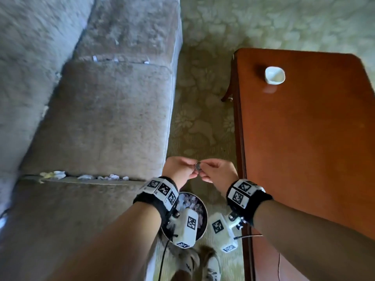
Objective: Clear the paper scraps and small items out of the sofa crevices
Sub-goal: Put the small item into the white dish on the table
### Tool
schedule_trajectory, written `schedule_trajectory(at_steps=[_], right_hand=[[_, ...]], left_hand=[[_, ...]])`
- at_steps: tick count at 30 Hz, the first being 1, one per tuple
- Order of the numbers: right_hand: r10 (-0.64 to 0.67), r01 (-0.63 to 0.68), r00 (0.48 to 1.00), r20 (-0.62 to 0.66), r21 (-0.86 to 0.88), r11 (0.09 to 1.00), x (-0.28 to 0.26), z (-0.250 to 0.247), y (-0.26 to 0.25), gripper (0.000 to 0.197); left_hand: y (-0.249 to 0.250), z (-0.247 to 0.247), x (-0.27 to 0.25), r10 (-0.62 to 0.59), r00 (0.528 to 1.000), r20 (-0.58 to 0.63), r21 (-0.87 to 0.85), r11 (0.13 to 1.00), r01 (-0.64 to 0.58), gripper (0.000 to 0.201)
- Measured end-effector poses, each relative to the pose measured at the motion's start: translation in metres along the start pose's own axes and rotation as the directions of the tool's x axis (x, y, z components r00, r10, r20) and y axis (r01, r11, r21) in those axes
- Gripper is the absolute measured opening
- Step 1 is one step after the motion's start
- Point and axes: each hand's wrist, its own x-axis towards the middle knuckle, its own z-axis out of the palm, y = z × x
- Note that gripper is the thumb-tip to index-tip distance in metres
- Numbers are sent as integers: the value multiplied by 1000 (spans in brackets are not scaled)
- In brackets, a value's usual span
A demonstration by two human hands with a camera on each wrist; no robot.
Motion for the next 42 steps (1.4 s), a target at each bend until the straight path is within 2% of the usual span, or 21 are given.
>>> schedule_trajectory(at_steps=[6,9,15,19,24,29,32,36,37,39,42], right_hand=[[-44,44,999,2,-79,996,28,8,-54,10],[-51,50,999,-7,-59,997,42,7,-73,8],[-43,42,999,-26,-34,999,80,-15,-96,7],[-25,24,999,-32,-35,999,118,-39,-112,8],[-17,14,998,-53,-70,997,184,-90,-137,9],[-1,-10,991,-134,-83,997,251,-159,-150,8],[38,-43,978,-204,-22,999,283,-199,-155,16],[98,-92,946,-309,33,995,320,-253,-156,10],[100,-93,936,-338,36,995,329,-265,-156,13],[121,-111,908,-402,47,993,350,-288,-154,18],[160,-161,876,-456,37,986,381,-318,-156,4]], left_hand=[[49,-16,20,31,1000,-6,-58,998,-31,24],[67,-16,35,36,999,-18,-5,999,-36,21],[103,0,72,67,998,-6,117,991,-65,28],[131,23,108,61,998,4,196,979,-61,19],[177,73,180,20,1000,10,322,947,-22,7],[222,145,261,26,992,124,548,831,-90,12],[242,188,297,23,991,129,516,852,-86,16],[260,237,327,22,990,140,460,884,-85,19],[263,247,334,26,990,138,459,884,-87,19],[264,261,350,31,988,151,514,852,-105,15],[262,273,374,37,984,174,611,780,-137,11]])
